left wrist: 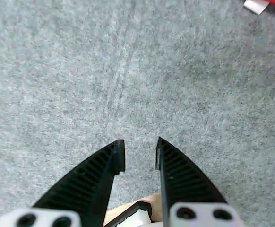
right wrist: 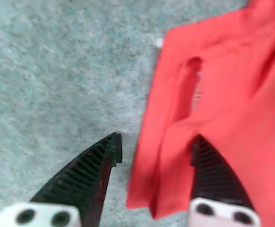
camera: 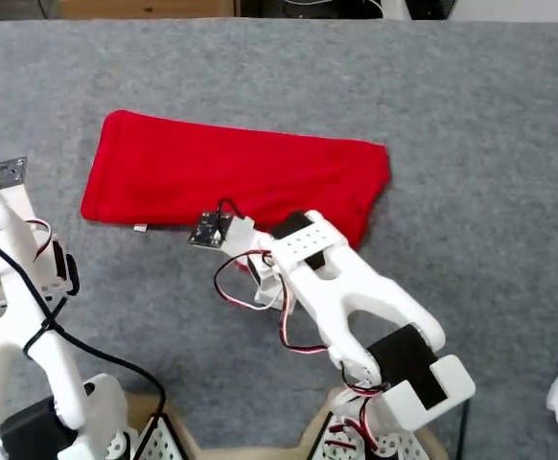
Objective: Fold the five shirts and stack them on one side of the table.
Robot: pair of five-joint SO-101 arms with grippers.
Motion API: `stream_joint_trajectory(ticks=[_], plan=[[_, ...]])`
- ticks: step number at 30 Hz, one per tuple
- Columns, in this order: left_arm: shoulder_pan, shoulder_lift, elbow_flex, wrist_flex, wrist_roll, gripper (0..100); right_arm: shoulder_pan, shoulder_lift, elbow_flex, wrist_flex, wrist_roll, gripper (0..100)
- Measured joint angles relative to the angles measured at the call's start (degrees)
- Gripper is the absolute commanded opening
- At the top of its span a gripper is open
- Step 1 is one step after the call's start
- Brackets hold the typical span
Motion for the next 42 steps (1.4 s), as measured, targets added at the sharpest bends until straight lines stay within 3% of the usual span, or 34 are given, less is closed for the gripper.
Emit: stream_joint_trajectory(ticks=[3,12,18,33,42], plan=[[0.0,0.0,0.0,0.0,-0.4,12,0.7,0.0,-0.2,-0.1,0.0,6.8],[0.0,0.0,0.0,0.0,-1.5,12,1.0,0.0,-0.2,-0.1,0.0,6.2],[0.0,0.0,0.0,0.0,-1.5,12,5.2,1.1,-2.7,0.4,0.0,2.4],[0.0,0.0,0.0,1.7,-1.5,12,8.1,1.4,-19.8,12.1,2.0,0.5],[0.0,0.0,-0.2,2.3,-1.5,12,15.5,9.1,-30.8,14.9,6.3,0.5]])
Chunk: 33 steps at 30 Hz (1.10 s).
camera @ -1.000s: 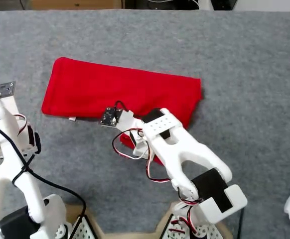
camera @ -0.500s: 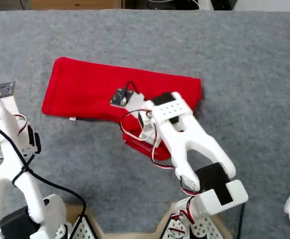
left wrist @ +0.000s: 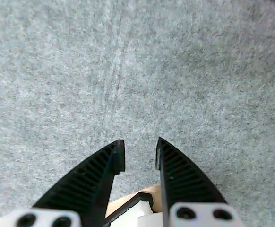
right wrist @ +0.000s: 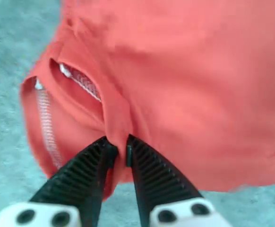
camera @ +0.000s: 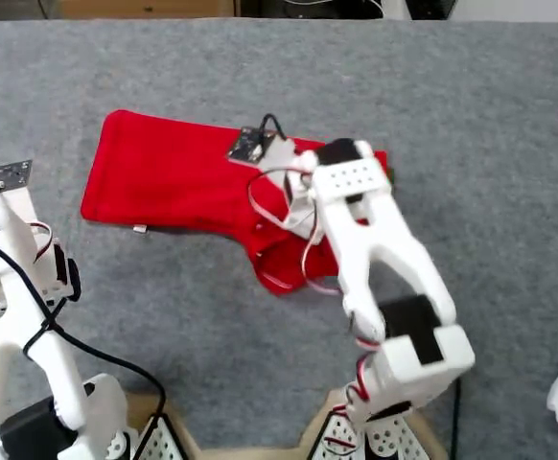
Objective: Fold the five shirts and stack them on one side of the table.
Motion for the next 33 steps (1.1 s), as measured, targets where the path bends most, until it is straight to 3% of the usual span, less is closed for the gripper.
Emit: stream_joint_trajectory(ticks=[14,23,30,33], plan=[[0.0,0.0,0.0,0.0,0.0,12,2.5,23.4,-35.8,13.0,5.6,0.5],[0.0,0.0,0.0,0.0,0.0,12,3.6,33.2,-50.1,17.1,6.2,1.7],[0.0,0.0,0.0,0.0,0.0,12,4.4,34.9,-52.4,18.9,7.2,24.9],[0.0,0.0,0.0,0.4,0.0,12,4.7,34.9,-52.4,18.9,7.2,28.7]])
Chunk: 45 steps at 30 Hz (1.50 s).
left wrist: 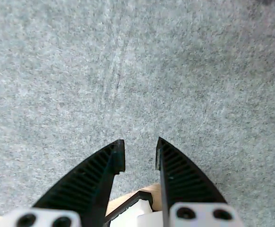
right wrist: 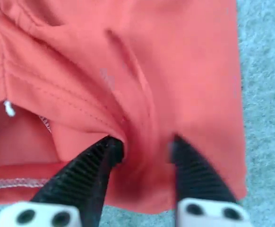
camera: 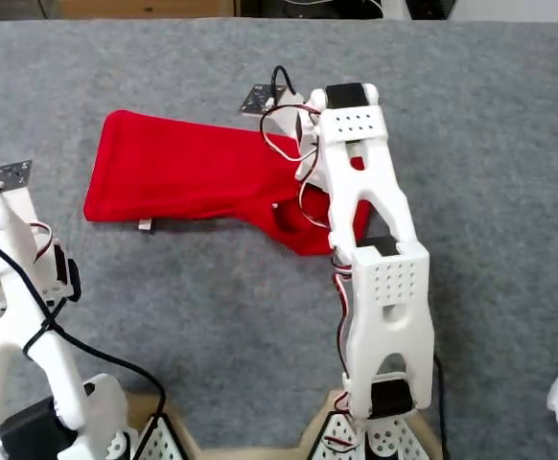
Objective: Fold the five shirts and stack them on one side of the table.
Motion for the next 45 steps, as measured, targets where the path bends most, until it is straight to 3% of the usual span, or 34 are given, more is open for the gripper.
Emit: stream_joint_trajectory(ticks=[7,15,22,31,38,45], plan=[[0.0,0.0,0.0,0.0,0.0,12,0.0,-0.5,0.0,3.3,0.0,26.9],[0.0,0.0,0.0,0.0,0.0,12,0.0,-8.7,0.0,7.6,0.0,17.4],[0.0,0.0,0.0,0.0,0.0,12,-1.1,-14.3,1.5,10.5,-0.3,16.7],[0.0,-0.4,0.0,0.0,0.0,12,-14.7,-32.0,30.4,6.9,-1.7,16.7],[0.0,-0.4,0.0,0.0,0.0,12,-20.0,-41.1,58.0,-6.1,-3.8,16.7],[0.0,-0.4,0.0,0.0,0.0,12,-20.9,-41.1,67.4,-14.0,-3.8,16.7]])
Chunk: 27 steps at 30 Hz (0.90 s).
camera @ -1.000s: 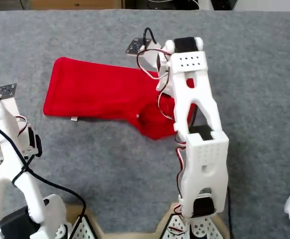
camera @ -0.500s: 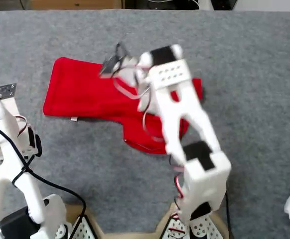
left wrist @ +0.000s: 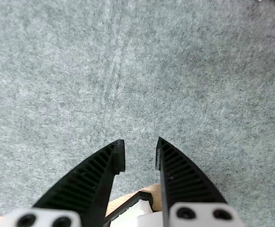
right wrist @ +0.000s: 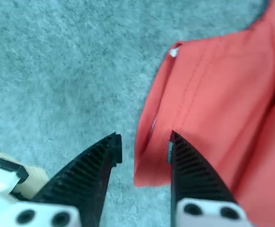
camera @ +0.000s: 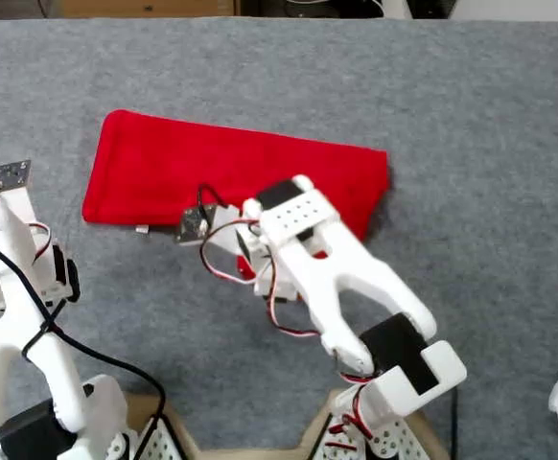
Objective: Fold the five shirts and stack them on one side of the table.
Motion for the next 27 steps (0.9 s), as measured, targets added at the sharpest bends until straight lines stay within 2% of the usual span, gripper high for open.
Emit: stream_joint_trajectory(ticks=[9,27], plan=[[0.0,0.0,0.0,0.0,0.0,12,0.0,-0.1,8.6,-9.7,0.0,16.7],[0.0,0.0,0.0,0.0,0.0,12,0.0,3.7,7.7,-12.5,-0.2,16.7]])
